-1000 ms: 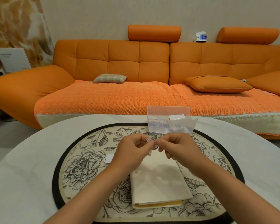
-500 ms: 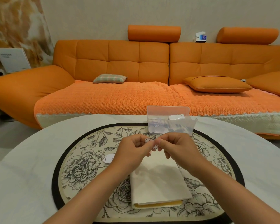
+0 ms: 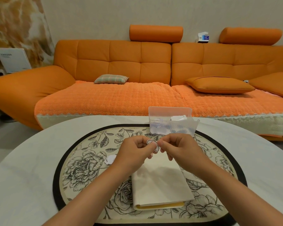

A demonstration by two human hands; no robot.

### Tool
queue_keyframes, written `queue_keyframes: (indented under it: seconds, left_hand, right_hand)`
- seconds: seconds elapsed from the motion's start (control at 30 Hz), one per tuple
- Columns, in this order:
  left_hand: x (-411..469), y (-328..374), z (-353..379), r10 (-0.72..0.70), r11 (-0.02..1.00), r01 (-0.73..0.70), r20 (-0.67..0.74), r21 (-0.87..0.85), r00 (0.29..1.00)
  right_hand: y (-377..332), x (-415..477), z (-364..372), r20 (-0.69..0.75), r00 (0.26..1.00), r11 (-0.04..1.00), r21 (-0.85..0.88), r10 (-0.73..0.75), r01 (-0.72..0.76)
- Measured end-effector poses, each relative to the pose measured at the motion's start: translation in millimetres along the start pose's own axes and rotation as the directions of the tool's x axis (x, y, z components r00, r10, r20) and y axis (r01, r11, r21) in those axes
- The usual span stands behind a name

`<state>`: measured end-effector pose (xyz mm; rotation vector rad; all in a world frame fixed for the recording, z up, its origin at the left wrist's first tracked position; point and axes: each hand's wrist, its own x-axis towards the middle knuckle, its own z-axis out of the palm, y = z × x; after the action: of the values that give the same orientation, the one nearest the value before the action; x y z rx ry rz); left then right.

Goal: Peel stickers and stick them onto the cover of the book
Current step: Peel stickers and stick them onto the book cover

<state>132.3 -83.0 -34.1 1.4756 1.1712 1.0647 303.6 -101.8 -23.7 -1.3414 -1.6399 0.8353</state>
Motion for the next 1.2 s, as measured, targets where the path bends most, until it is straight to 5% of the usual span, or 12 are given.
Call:
queue_keyframes:
  seconds: [0.63, 0.77, 0.93, 1.2]
  left_hand:
    - [-4.4, -4.7, 11.6, 0.022, 1.0, -0.023, -0.12, 0.0, 0.993]
    - [-6.1, -4.2, 12.1, 0.024, 1.0, -0.025, -0.126, -0.006, 0.992]
    - [-5.4, 0.3, 8.0, 0.02, 0.998, -0.029, -0.147, -0.056, 0.989]
    - [-5.8, 0.7, 8.3, 0.028, 0.999, -0.033, -0.133, -0.034, 0.991]
  right_hand:
    - [-0.3, -6.5, 19.0, -0.145, 0.975, 0.944, -0.309, -0.169, 0.117]
    - [0.0, -6.2, 18.7, -0.151, 0.978, 0.963, -0.249, -0.146, 0.105]
    - [-3.4, -1.7, 11.0, -0.13, 0.991, 0.999, 0.025, 0.023, -0.02]
    - [-5.1, -2.3, 6.6, -0.104, 0.995, 1.0, -0.011, 0.011, -0.012]
